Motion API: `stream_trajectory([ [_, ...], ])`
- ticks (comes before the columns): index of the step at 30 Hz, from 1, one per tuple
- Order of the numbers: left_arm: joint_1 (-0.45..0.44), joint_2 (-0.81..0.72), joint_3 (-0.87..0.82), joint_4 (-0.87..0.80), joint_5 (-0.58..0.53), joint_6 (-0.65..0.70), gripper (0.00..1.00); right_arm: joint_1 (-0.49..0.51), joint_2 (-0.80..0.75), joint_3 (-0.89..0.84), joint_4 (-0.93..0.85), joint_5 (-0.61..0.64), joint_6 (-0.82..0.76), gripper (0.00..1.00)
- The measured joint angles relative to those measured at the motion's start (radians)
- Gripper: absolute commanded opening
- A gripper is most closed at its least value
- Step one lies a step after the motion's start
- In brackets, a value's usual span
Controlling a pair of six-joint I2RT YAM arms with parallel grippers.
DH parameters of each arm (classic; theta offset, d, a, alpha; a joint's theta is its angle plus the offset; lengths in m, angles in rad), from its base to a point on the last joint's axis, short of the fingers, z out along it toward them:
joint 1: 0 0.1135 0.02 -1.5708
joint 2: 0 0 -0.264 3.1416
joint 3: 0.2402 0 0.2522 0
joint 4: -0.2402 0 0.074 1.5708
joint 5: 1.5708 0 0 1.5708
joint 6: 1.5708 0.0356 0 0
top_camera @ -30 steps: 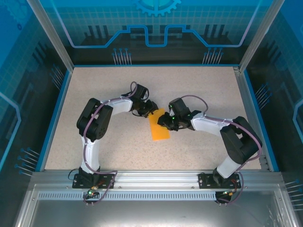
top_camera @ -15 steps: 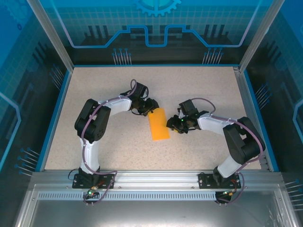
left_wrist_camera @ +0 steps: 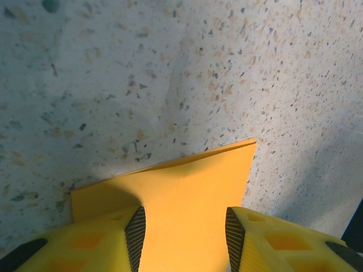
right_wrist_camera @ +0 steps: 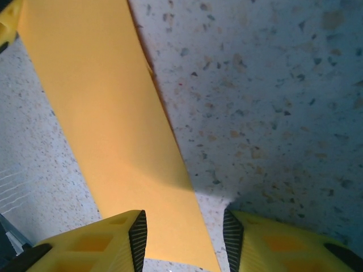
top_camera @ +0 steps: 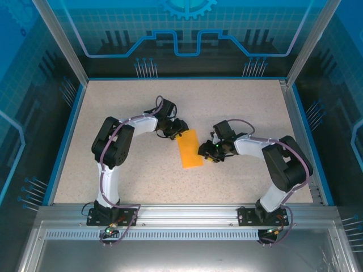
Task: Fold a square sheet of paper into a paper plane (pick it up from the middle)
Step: Rotate the paper at the center of the table.
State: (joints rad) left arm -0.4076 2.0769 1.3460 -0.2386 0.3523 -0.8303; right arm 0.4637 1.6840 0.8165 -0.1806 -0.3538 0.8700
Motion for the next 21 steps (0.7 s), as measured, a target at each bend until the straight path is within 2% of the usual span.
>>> stream_trajectory([
  [21, 0.003, 0.001, 0.0, 0.0, 0.008, 0.0, 0.45, 0.007, 0.031, 0.016, 0.034, -0.061, 0.001, 0.4],
])
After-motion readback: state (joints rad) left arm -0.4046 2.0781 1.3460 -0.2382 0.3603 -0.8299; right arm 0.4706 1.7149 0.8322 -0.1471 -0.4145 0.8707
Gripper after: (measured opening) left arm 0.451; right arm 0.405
